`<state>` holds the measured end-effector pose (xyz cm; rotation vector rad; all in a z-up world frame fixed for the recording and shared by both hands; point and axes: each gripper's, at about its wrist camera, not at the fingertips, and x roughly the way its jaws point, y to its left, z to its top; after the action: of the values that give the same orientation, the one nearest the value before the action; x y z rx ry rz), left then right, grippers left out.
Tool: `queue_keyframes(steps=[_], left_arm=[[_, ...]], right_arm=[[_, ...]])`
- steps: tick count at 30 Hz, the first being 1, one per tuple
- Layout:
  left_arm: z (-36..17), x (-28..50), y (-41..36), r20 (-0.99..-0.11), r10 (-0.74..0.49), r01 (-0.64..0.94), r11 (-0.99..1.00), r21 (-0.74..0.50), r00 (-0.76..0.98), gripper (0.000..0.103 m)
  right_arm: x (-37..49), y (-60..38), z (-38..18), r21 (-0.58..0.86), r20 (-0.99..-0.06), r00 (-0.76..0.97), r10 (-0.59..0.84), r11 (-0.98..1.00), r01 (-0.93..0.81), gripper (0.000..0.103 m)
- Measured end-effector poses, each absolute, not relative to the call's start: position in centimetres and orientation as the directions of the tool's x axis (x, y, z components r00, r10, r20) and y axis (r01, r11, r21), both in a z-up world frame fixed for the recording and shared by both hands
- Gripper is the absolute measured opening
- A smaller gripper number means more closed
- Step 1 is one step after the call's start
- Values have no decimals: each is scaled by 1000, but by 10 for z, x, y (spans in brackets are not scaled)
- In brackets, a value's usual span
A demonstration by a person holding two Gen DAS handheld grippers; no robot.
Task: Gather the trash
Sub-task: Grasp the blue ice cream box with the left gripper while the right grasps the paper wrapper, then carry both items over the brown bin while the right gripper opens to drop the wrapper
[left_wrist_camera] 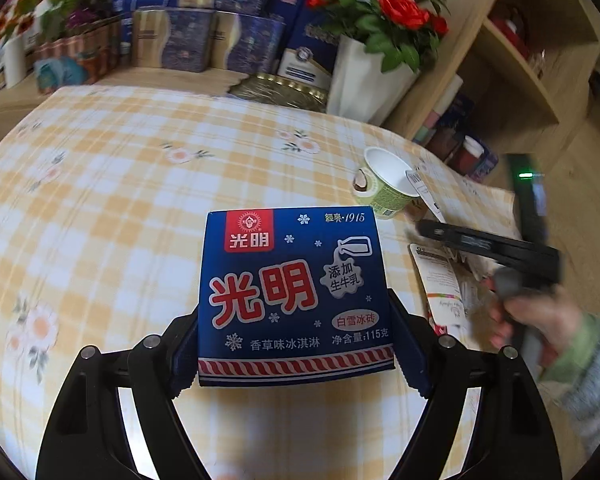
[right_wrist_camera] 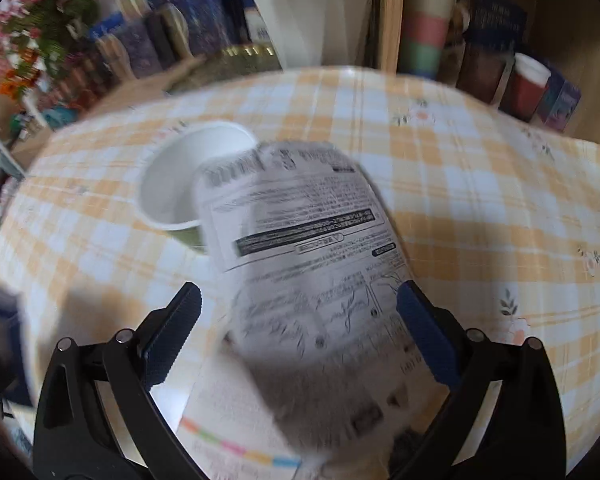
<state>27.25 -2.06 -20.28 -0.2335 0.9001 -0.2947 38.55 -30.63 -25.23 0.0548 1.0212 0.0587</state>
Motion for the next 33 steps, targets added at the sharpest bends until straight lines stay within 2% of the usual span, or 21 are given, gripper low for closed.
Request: queue_keyframes(steps=[4, 9, 12, 13, 14, 17, 25, 33], left_arm=[[-202, 252, -3, -718, -354, 130, 928, -349, 599, 78], [-202, 236, 8, -705, -371, 109, 915, -388, 604, 78], [-200, 229, 10, -698, -370, 116, 916, -383, 613, 78], [-200, 227, 10, -698, -368, 119, 918, -379, 614, 78], [-199, 224, 11, -697, -368, 123, 918, -376, 615, 78], [-195, 217, 10, -692, -373, 133, 917, -376, 618, 78], [-179, 189, 10, -668, -386, 156, 912, -378, 637, 78], [-164, 153, 12, -658, -374, 182, 921, -343, 654, 78]], right_arm=[[399, -308, -262, 35, -873, 487, 31, 999, -1, 96], [401, -318, -266, -5, -894, 449, -15, 1000, 24, 84], [392, -322, -254, 45, -876, 480, 34, 999, 12, 64], [390, -322, -249, 44, -868, 495, 34, 999, 8, 46], [387, -324, -244, 48, -862, 506, 37, 999, 8, 34], [377, -338, -225, 80, -833, 551, 57, 997, 17, 14], [330, -386, -181, 211, -721, 689, 71, 970, 121, 11], [256, -391, -157, 379, -628, 752, 200, 923, 71, 11]])
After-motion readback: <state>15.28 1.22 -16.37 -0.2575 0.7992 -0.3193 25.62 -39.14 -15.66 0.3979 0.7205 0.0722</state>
